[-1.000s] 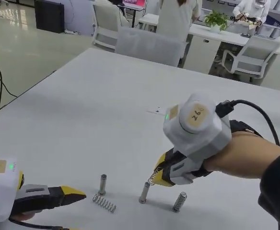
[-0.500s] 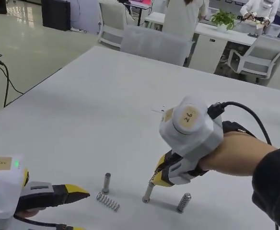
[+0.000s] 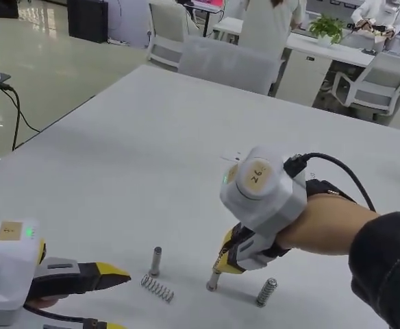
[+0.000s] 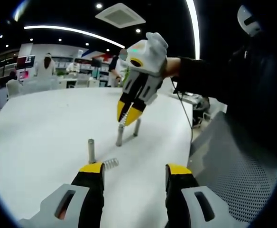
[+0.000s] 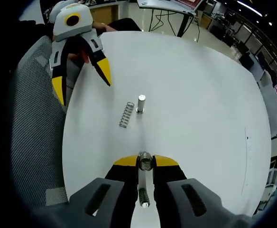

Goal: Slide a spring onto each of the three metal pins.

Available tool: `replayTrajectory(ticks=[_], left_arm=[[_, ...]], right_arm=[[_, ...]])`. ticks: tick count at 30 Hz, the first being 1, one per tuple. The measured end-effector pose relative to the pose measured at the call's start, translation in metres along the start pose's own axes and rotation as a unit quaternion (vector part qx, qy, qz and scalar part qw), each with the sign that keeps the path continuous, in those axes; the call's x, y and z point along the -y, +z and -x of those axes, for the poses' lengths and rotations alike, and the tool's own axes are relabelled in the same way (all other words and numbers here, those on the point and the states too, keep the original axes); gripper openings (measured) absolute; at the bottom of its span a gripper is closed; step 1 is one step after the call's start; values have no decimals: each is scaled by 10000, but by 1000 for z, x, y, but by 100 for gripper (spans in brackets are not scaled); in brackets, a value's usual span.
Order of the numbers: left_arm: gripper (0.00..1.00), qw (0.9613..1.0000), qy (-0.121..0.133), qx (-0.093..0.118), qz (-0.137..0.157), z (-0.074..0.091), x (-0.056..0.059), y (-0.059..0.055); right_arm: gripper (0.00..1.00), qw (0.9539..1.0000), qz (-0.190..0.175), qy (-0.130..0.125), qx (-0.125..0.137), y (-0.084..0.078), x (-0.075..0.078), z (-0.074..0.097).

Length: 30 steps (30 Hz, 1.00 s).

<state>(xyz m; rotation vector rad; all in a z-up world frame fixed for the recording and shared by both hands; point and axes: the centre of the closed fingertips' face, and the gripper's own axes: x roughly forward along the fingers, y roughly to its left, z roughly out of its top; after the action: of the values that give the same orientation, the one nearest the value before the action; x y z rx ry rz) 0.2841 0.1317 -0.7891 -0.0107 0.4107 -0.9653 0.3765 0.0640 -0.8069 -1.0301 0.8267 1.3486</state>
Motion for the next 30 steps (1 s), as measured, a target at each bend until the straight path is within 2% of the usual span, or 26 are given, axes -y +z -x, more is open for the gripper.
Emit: replayTrajectory(ticks=[16, 30], left_arm=[[45, 10000, 12, -12, 7, 0, 0, 0], [45, 10000, 17, -27, 15, 0, -1, -1]], right_arm=[[8, 9998, -88, 166, -57, -4, -9, -23], [8, 9997, -115, 183, -90, -6, -12, -34]])
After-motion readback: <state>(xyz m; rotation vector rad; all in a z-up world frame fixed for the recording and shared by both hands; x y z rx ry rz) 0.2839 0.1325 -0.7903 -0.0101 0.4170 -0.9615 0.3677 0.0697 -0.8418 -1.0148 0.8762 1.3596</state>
